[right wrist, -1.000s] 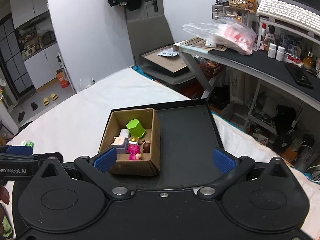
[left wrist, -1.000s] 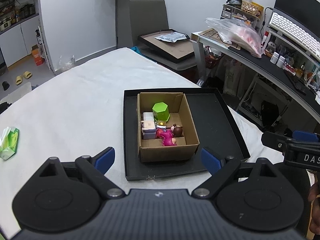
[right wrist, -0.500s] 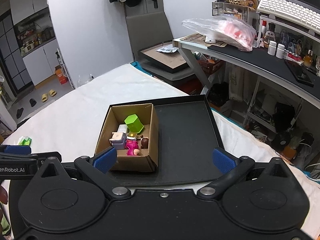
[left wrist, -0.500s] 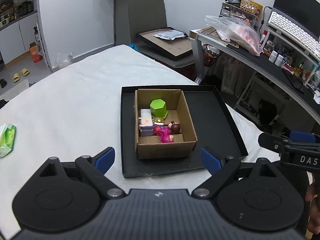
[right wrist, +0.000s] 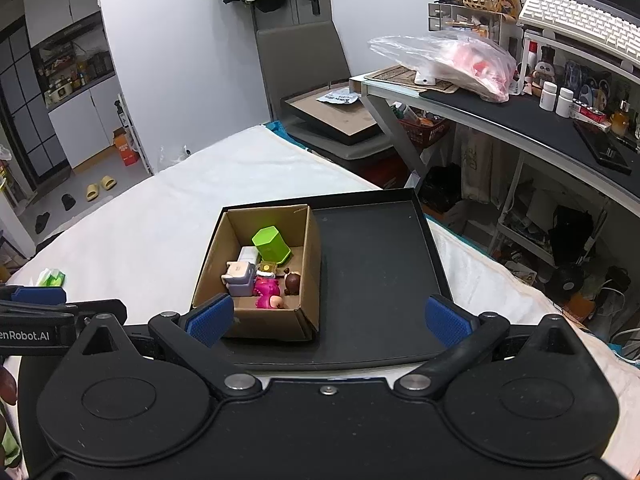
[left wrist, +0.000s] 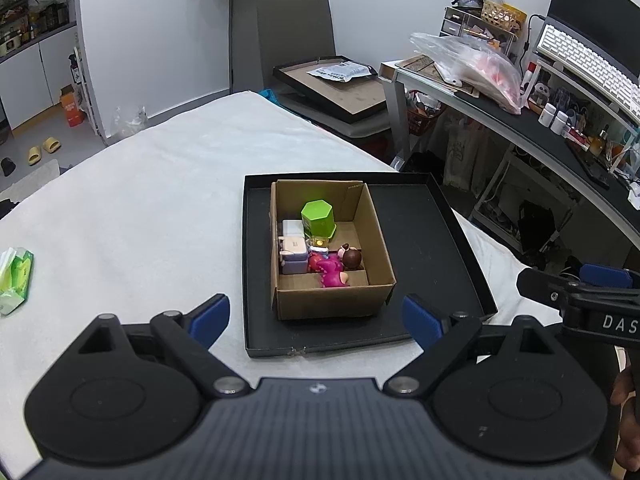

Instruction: Organize rigid objects

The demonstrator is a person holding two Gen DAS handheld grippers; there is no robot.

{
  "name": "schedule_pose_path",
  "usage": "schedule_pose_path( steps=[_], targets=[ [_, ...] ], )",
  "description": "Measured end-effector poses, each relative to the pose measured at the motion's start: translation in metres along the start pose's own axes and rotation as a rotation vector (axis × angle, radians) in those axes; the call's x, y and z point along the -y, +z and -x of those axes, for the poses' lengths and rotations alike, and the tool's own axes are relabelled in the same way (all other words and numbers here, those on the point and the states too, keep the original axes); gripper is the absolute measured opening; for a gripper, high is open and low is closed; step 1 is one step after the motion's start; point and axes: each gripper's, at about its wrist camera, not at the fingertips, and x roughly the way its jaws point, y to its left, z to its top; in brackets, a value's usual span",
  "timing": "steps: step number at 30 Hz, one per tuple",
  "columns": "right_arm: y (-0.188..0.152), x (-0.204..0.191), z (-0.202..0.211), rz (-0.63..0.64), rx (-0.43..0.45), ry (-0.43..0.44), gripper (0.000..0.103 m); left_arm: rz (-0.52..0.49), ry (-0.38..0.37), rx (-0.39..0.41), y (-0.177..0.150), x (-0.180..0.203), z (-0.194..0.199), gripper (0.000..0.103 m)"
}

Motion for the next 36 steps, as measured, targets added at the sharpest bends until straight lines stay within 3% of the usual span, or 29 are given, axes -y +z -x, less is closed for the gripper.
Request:
schedule_pose_path(
  steps=[36],
  targets=[
    [0.0001,-0.0026,-0.0033,-0.012,-0.008,0.021,0.103,-0.011,-0.018,0.007,0.0043,0.0020,0.0017,0.092]
  ],
)
